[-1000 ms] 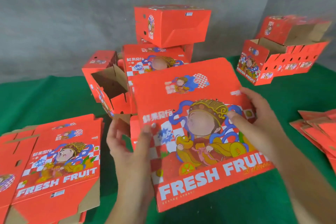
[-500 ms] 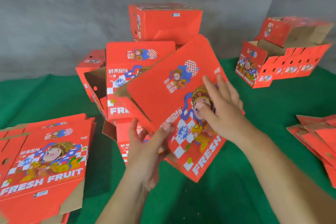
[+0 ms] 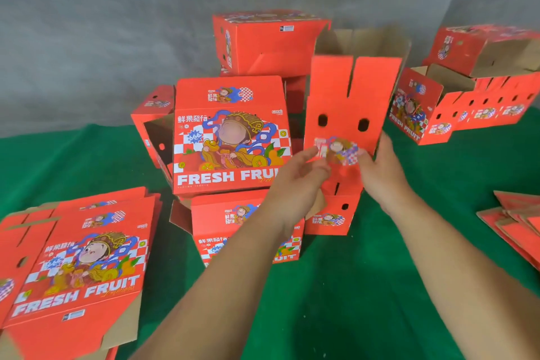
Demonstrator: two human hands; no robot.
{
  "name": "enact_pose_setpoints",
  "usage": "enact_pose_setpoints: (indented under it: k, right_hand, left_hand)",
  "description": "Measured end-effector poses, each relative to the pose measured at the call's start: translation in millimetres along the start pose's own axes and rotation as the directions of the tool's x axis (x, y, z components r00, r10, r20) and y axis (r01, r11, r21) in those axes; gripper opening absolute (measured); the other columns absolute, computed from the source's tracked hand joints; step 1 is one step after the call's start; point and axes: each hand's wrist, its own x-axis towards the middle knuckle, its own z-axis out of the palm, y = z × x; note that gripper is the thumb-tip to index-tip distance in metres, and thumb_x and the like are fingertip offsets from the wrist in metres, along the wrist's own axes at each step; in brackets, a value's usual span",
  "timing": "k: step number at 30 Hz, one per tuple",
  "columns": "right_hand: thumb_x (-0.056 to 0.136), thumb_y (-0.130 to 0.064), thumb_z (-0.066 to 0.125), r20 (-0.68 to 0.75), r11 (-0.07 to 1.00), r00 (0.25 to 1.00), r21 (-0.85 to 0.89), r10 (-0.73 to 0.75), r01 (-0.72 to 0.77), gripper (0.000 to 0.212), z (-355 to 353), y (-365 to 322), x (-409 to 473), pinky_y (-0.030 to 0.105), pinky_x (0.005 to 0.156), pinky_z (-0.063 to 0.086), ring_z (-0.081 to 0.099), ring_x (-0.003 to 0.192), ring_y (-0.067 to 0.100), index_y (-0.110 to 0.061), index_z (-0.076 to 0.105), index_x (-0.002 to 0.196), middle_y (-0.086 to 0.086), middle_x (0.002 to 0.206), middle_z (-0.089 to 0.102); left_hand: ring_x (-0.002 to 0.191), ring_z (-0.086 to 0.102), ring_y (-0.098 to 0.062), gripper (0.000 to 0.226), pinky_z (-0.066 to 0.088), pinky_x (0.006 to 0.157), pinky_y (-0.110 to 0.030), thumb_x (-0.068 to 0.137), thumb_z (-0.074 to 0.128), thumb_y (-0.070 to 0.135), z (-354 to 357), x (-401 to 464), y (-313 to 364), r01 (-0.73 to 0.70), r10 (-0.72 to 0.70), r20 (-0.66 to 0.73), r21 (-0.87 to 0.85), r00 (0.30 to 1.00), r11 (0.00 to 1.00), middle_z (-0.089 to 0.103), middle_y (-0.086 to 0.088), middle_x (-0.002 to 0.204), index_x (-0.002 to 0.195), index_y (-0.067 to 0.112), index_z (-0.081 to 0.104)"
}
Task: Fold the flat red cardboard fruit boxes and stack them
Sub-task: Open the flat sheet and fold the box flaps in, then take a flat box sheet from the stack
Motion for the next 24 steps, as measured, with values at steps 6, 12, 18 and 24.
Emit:
enact_pose_setpoints:
  k: [6, 12, 18, 24]
  right_hand:
    - [0.085, -0.023, 0.057, 0.057, 0.987, 0.988, 0.068, 0.141, -0.145, 0.065, 13, 20, -6, 0.045, 0.095, 0.054, 0.064, 0.114, 0.019, -0.046, 0.034, 0.141, -0.008, 0.133, 0.063]
    - [0.089, -0.024, 0.061, 0.142, 0.973, 0.977, 0.144, 0.159, -0.179, 0.083, 46, 21, -58, 0.05, 0.117, 0.039, 0.049, 0.139, 0.018, -0.036, 0.017, 0.159, -0.006, 0.157, 0.043]
    - [0.099, -0.008, 0.057, 0.317, 0.99, 0.948, 0.131, 0.006, -0.05, 0.067, 93, 12, -121, 0.023, 0.11, 0.042, 0.047, 0.128, -0.014, -0.034, 0.032, 0.156, -0.02, 0.146, 0.045]
    - [0.101, -0.013, 0.057, 0.557, 0.993, 0.831, 0.098, 0.0, -0.066, 0.065, 141, -5, -171, 0.021, 0.083, 0.05, 0.062, 0.095, -0.001, -0.05, 0.035, 0.15, -0.015, 0.121, 0.059]
  left_hand:
    - [0.09, 0.07, -0.008, 0.032, 0.057, 0.076, -0.016, 0.103, 0.063, 0.024, -4, -3, -27, 0.087, -0.087, -0.004, -0.048, 0.996, 0.995, 0.075, -0.003, 0.115, 0.134, 0.022, 0.062]
    - [0.086, 0.076, -0.003, 0.022, 0.056, 0.068, -0.011, 0.102, 0.062, 0.017, -10, -10, -53, 0.17, -0.183, -0.046, -0.211, 0.982, 0.963, 0.08, 0.012, 0.098, 0.124, 0.02, 0.065]
    - [0.088, 0.071, -0.015, 0.017, 0.056, 0.083, -0.028, 0.103, 0.057, 0.019, -28, -22, -90, 0.193, -0.262, -0.173, -0.337, 0.949, 0.921, 0.078, 0.012, 0.089, 0.115, 0.023, 0.068]
    - [0.101, 0.075, -0.023, 0.019, 0.053, 0.103, -0.048, 0.096, 0.064, 0.029, -75, -50, -119, 0.197, -0.336, -0.277, -0.428, 0.9, 0.882, 0.079, 0.0, 0.104, 0.111, 0.02, 0.074]
